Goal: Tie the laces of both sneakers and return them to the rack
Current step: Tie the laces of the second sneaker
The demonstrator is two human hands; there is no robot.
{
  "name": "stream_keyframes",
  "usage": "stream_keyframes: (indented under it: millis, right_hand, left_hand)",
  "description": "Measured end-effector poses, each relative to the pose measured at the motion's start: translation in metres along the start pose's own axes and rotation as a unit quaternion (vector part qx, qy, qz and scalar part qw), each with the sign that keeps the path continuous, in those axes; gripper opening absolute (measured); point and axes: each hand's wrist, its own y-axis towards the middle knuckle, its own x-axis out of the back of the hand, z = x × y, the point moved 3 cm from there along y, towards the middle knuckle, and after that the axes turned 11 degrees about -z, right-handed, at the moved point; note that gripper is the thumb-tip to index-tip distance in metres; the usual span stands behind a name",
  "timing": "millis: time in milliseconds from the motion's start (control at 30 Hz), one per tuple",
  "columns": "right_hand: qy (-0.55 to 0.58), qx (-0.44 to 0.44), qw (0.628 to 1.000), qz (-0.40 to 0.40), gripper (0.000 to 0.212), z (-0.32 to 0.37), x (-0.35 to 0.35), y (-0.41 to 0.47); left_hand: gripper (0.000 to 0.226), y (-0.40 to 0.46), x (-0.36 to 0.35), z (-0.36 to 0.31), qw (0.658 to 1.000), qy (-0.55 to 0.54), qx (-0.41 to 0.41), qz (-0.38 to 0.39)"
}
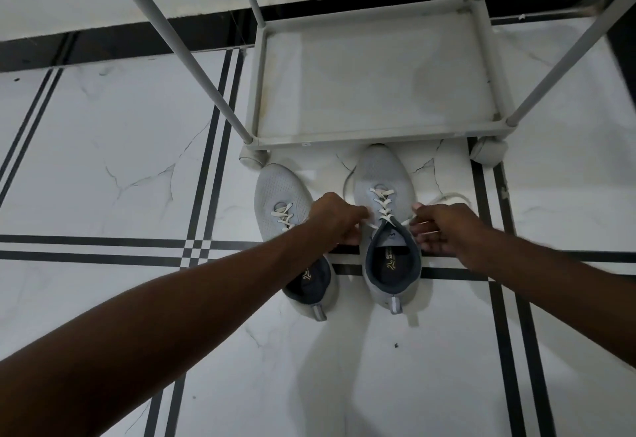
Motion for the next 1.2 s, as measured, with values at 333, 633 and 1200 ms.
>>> stream_keyframes:
  millis: [333,633,1200]
  right_hand:
    - [0.006,0.267,0.963,-0.035,0.017,0.066,0.014,-0.019]
    - [-0.068,0.389,0.917,0.054,0.018,0.100,0.000,-0.024]
    - [-0.110,0.252,0.952,0.134,0.023,0.070,-0.009,-0.002]
  left_hand:
    - [0.024,-0.013,0.015,-0.047,0.975,-0.162,-0.138,0.068]
    - [0.022,-0.032,0.002,-0.071,0.953,0.028,-0.240,0.185]
    - [0.004,-0.034,0.013,-0.069,0.702,0.262,-0.640,-0.171]
